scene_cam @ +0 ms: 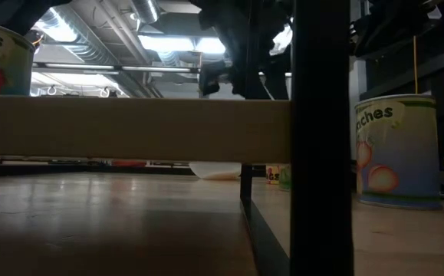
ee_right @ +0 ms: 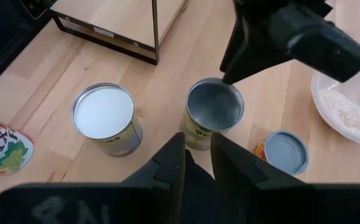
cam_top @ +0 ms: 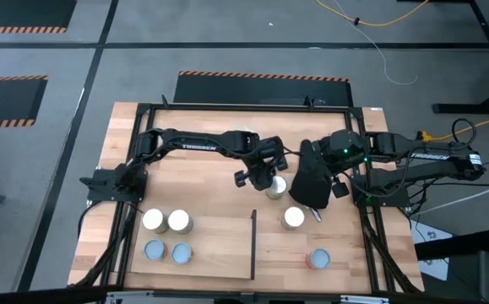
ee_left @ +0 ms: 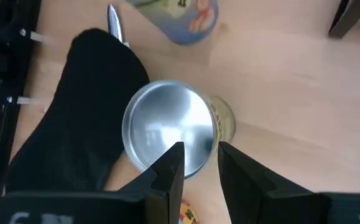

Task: Pick and place cans onto a shelf
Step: Put the green canned pear on the shelf

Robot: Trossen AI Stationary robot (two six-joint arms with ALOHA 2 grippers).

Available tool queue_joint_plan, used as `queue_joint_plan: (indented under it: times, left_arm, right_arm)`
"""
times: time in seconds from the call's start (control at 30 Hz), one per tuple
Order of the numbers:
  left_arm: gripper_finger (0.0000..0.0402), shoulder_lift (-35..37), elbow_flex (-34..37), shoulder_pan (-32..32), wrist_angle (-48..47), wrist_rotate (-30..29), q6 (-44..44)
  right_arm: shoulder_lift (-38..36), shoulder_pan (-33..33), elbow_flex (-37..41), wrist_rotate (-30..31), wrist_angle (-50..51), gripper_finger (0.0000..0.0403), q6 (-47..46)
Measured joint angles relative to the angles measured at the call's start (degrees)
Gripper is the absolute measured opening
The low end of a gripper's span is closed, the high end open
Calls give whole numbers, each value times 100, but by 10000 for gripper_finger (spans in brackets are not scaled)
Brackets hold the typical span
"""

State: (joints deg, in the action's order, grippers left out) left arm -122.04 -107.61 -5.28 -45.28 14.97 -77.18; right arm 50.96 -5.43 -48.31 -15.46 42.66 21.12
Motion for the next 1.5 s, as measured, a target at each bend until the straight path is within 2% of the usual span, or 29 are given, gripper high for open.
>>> queue_joint_plan:
  times: [0.8, 0.97, 1.17, 1.5]
  left_arm:
    - [89, -309, -11, 0, 165, -85, -149]
    - [66, -316, -11, 0, 164, -78, -143]
    - [9, -323, -11, 11, 162, -53, 4]
    - [2, -278, -7, 76, 212, -91, 1034]
  right_arm:
    - [0, 0, 0, 42, -4, 83, -2]
    - [0, 0, 0, 41, -5, 83, -2]
    - [0, 0, 0, 43, -3, 83, -3]
    - [0, -2, 0, 43, -3, 83, -4]
